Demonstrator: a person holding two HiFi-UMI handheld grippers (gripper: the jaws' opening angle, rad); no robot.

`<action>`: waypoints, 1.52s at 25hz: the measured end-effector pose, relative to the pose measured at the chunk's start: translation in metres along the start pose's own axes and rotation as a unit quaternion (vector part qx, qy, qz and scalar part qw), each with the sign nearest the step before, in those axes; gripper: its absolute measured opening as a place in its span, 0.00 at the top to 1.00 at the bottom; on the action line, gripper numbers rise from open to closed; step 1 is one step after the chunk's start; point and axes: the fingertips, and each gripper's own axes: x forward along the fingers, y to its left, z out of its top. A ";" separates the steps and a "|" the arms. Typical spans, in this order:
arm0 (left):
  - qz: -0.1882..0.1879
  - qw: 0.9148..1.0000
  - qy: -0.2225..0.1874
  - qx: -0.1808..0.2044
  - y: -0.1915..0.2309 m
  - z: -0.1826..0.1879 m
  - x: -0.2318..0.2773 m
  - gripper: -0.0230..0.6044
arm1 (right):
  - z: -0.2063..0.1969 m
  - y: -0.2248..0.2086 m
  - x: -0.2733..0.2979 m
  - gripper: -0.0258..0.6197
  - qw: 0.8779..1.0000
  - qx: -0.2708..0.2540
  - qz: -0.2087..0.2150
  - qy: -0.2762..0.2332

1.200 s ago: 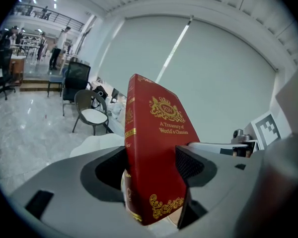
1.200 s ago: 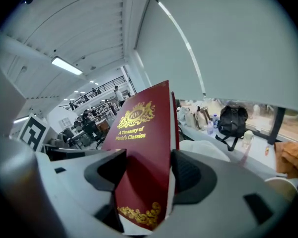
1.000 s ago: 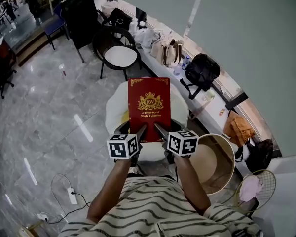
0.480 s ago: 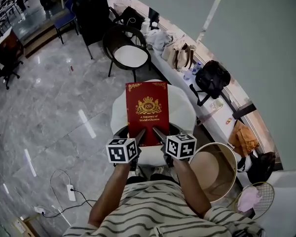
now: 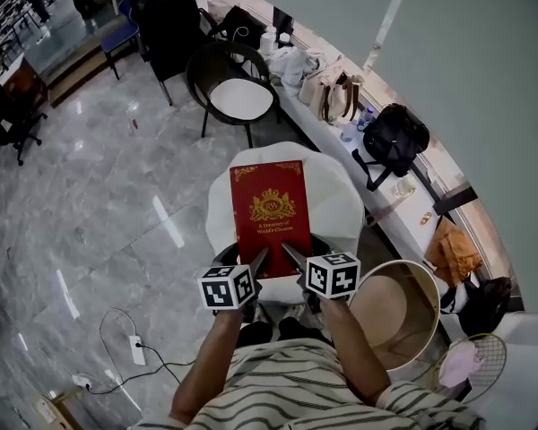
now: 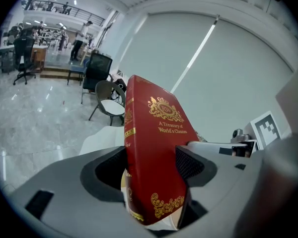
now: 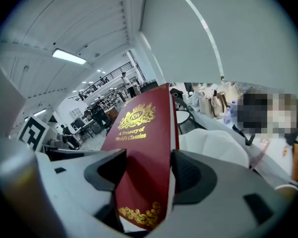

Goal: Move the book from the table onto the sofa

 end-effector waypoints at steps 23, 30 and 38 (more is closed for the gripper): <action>0.009 0.997 0.061 -0.036 0.026 -0.073 0.077 0.45 | -0.071 -0.069 0.047 0.49 0.997 0.036 -0.011 0.061; 0.014 0.995 0.076 -0.066 0.042 -0.100 0.095 0.45 | -0.097 -0.084 0.066 0.49 0.996 0.041 -0.009 0.080; 0.016 0.993 0.097 -0.070 0.060 -0.134 0.122 0.45 | -0.135 -0.105 0.088 0.49 0.993 0.060 -0.017 0.102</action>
